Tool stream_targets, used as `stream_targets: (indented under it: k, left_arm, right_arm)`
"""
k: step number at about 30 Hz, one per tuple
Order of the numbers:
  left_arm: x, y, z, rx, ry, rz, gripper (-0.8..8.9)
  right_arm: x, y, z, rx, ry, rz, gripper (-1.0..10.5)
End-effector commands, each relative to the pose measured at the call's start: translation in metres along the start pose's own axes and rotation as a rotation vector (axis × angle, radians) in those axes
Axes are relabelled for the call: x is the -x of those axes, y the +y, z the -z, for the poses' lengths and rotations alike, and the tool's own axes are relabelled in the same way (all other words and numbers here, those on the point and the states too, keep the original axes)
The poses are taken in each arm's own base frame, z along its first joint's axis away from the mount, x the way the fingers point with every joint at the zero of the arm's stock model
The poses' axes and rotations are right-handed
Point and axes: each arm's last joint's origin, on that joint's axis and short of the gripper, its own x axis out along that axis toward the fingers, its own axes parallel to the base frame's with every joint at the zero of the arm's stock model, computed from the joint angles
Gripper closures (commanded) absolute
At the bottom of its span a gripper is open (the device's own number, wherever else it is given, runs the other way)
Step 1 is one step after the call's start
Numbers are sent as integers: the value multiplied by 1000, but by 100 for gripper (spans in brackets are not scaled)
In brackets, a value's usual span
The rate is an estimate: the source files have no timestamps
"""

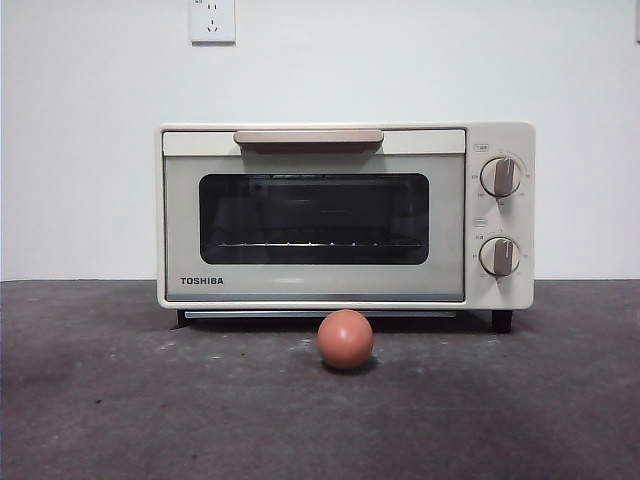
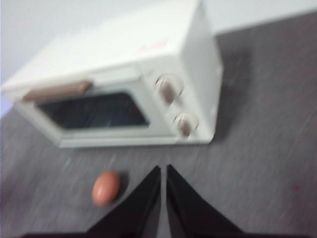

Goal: Eggoven

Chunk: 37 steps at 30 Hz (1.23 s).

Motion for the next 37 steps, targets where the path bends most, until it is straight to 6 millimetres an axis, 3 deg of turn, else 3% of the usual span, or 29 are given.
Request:
stream_targets:
  k: [1, 9, 16, 22, 26, 32, 37]
  left_arm:
    - [1, -9, -14, -80, 74, 33, 808]
    - [-1, -29, -29, -167, 281, 87, 808]
    - [-5, -33, -29, -187, 321, 112, 808]
    - [-6, -33, -30, -190, 316, 114, 808]
    - [-6, -33, -30, -190, 316, 114, 808]
    - [-6, -34, -31, -195, 307, 117, 808]
    - [-6, -34, -32, -201, 292, 121, 808]
  right_arm:
    - [2, 8, -13, 83, 91, -64, 943]
    - [0, 23, -27, 156, 368, -153, 943]
    - [-4, 28, -25, 180, 410, -207, 934]
    - [-5, 29, -25, 133, 417, -203, 598]
    - [-8, 29, -25, 91, 439, -217, 584]
    - [-25, 29, -29, 31, 455, -231, 584]
    - [-57, 38, -33, -17, 474, -268, 585]
